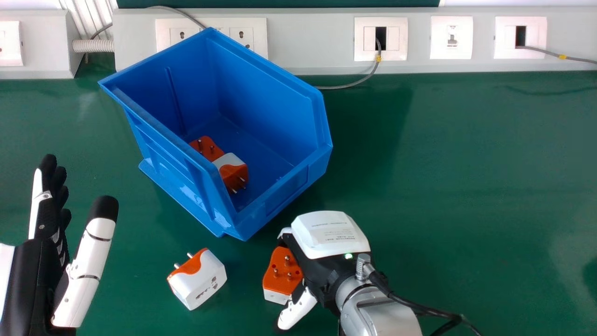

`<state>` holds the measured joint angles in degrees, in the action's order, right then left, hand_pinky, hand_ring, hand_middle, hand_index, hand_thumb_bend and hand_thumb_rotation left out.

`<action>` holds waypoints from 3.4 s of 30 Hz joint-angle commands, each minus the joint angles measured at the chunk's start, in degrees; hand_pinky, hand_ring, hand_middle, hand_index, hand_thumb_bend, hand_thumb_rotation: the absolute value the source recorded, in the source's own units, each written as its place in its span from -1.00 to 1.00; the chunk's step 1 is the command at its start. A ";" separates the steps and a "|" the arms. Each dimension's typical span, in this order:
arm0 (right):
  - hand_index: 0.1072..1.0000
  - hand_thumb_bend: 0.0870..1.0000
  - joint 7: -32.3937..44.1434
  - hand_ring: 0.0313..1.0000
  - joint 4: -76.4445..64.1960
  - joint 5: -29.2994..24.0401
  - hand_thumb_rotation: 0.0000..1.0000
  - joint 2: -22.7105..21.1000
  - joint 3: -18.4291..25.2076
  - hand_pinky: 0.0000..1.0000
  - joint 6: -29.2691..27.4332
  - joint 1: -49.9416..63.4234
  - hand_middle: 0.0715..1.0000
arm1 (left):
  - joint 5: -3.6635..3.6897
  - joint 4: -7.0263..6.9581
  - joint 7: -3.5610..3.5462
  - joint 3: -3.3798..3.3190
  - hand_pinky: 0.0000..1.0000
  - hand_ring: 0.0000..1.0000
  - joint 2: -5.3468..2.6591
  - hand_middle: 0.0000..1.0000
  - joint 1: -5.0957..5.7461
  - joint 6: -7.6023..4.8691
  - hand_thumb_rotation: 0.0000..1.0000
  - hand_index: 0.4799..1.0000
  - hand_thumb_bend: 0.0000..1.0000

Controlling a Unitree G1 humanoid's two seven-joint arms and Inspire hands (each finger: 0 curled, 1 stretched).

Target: Pick all objects and put in blue box

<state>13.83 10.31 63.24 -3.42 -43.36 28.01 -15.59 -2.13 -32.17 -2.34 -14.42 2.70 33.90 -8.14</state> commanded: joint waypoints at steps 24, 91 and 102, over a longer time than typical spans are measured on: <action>-0.15 -0.05 -6.77 -0.75 5.85 -5.58 -0.80 0.79 -2.59 -0.79 -10.81 2.16 -0.64 | 0.45 -2.10 0.23 -0.11 1.00 1.00 -0.14 1.00 0.50 -0.69 0.64 1.00 0.20; -0.11 -0.10 -2.37 -0.14 -19.60 -9.20 -1.00 -8.47 6.53 -0.32 -12.35 9.58 -0.12 | 0.38 -0.60 0.19 -1.16 1.00 1.00 0.23 1.00 -0.26 -1.52 0.64 1.00 0.21; -0.09 -0.11 -0.86 -0.15 -34.54 -11.94 -1.00 -11.22 14.13 -0.35 -14.52 15.20 -0.06 | 0.42 -1.07 0.15 -1.20 1.00 1.00 0.28 1.00 -0.04 -1.29 0.64 1.00 0.21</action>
<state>13.46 -20.63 52.01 -14.65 -30.66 15.08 -0.24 -2.08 -32.09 -2.34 -15.08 2.78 33.67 -8.65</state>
